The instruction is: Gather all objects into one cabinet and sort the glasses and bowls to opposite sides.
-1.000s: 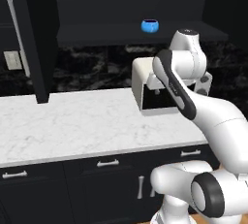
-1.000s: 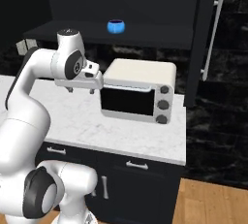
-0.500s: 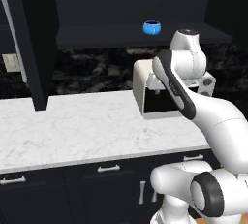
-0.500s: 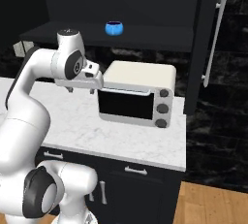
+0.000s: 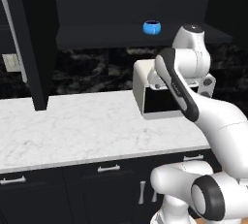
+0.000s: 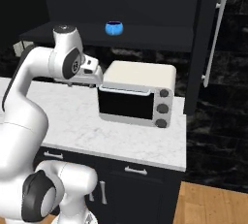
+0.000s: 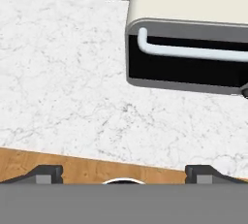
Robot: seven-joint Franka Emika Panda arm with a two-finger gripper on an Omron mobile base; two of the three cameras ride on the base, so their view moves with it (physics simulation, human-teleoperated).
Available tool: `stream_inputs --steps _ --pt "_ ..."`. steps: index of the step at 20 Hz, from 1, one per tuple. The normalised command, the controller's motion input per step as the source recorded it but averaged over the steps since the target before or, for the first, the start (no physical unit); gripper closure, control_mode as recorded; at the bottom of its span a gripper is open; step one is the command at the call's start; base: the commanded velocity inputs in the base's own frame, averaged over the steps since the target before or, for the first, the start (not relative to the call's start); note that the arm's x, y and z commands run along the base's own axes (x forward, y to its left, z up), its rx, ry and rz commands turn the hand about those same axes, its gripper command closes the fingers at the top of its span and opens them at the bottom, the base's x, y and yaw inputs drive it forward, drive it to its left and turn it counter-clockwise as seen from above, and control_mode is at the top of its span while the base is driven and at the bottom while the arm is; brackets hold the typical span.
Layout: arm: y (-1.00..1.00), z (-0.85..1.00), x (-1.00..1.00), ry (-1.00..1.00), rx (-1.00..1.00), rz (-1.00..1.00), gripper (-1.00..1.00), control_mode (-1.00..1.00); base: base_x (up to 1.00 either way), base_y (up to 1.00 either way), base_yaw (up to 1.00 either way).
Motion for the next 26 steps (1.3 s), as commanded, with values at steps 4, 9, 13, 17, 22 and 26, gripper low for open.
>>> stream_inputs --steps 4,9,13,17,22,26 --pt "0.0 0.68 0.0 -0.4 0.0 0.02 -1.0 -1.0 0.0 0.0 0.0" --pt "0.0 0.75 0.1 -0.37 0.0 0.03 -1.0 -1.0 0.0 0.0 0.0" --pt "-0.11 0.57 0.41 -0.29 0.0 0.02 -1.0 -1.0 0.0 0.0 0.0" --pt "-0.19 0.51 0.39 -0.2 0.0 0.06 -1.0 -1.0 0.0 0.0 0.0" --pt "-0.48 0.34 0.36 -0.03 0.05 0.0 -1.0 -1.0 0.0 0.0 0.0" --pt "-0.17 0.42 0.04 0.0 0.01 -0.01 -1.0 -1.0 0.0 0.0 0.0"
